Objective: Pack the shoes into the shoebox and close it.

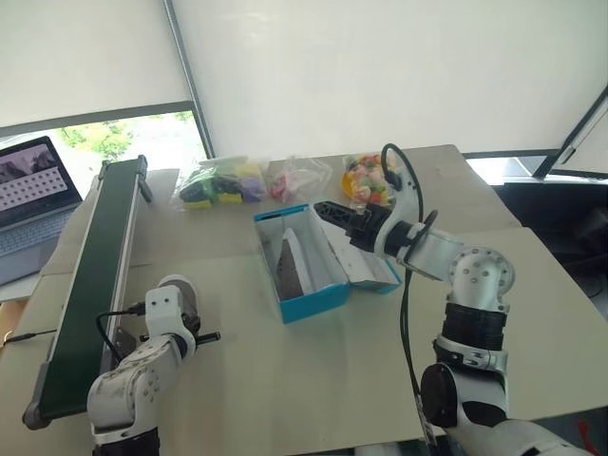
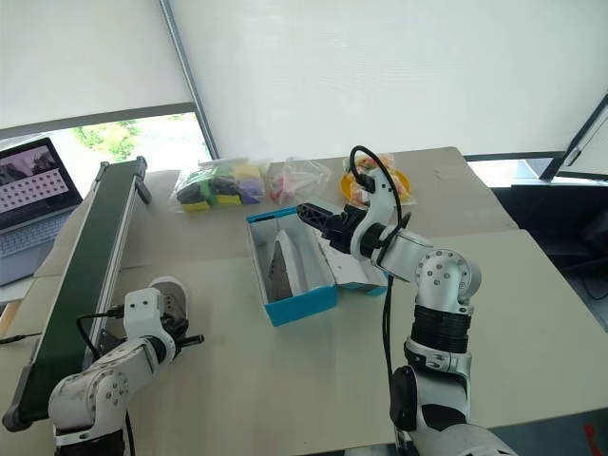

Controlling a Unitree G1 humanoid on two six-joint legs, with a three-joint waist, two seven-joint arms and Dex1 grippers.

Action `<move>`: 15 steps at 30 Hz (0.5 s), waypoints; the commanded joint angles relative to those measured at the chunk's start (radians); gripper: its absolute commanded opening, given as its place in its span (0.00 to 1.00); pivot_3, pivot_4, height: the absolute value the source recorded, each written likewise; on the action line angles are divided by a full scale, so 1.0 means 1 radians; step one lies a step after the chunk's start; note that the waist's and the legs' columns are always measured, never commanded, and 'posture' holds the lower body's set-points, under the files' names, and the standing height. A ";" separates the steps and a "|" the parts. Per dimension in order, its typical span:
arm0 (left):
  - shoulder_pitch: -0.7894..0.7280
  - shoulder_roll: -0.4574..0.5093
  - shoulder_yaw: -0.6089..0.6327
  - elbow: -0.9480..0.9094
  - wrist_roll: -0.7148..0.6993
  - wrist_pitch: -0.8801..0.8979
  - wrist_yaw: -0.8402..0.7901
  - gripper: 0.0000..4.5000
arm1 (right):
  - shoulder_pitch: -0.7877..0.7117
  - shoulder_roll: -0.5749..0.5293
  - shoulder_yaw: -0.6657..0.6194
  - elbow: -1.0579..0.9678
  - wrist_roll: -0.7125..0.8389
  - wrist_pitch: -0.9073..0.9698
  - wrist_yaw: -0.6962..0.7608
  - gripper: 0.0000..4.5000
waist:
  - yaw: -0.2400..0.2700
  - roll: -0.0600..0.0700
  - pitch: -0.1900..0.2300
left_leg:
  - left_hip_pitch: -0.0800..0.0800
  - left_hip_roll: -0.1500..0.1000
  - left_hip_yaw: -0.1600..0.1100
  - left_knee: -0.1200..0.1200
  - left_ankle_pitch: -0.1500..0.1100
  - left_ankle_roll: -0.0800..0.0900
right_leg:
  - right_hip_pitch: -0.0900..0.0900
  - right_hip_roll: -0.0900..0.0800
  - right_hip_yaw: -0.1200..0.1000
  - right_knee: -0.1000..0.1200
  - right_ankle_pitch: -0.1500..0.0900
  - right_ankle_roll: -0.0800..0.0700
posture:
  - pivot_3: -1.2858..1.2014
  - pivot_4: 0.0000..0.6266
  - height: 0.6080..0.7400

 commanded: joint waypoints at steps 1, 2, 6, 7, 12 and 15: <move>-0.051 0.007 -0.016 -0.074 0.027 -0.205 -0.033 0.01 | -0.040 0.003 -0.008 -0.007 0.025 -0.008 0.000 1.00 | 0.001 0.000 0.000 | 0.000 0.000 0.000 0.000 0.000 0.000 | 0.000 0.000 0.000 0.000 0.000 0.000 | 0.52 0.24 0.29; -0.053 0.022 -0.039 -0.089 0.046 -0.269 -0.057 0.01 | -0.057 0.011 -0.016 0.011 0.037 -0.001 -0.001 1.00 | 0.000 0.000 0.000 | 0.000 0.000 0.001 0.000 0.000 0.000 | 0.000 0.000 0.000 0.000 0.000 0.000 | 0.52 0.24 0.29; -0.056 0.013 -0.072 -0.119 0.024 -0.405 -0.126 0.01 | -0.135 0.039 -0.040 0.115 0.071 0.075 -0.025 1.00 | -0.005 0.000 0.000 | -0.001 0.002 0.003 0.000 0.000 0.000 | 0.000 0.000 0.001 0.000 0.000 0.000 | 0.52 0.24 0.29; -0.059 0.004 -0.073 -0.129 0.000 -0.419 -0.143 0.01 | -0.154 0.050 -0.050 0.144 0.081 0.099 -0.033 1.00 | -0.007 0.000 0.000 | -0.001 0.002 0.003 0.000 0.000 0.000 | 0.000 0.000 0.001 0.000 0.000 0.000 | 0.52 0.24 0.29; -0.067 -0.008 -0.097 -0.170 -0.136 -0.403 -0.235 0.01 | -0.245 0.097 -0.125 0.305 0.121 0.198 -0.071 1.00 | -0.008 0.000 0.000 | -0.001 0.002 0.003 0.000 0.000 0.001 | 0.000 0.000 0.001 0.000 0.000 0.000 | 0.52 0.24 0.29; -0.070 0.006 -0.116 -0.194 -0.219 -0.373 -0.282 0.01 | -0.274 0.074 -0.070 0.365 0.088 0.221 -0.021 1.00 | -0.006 0.000 0.000 | -0.001 0.001 0.002 0.000 0.000 0.001 | 0.000 0.000 0.001 0.000 0.000 0.000 | 0.52 0.24 0.29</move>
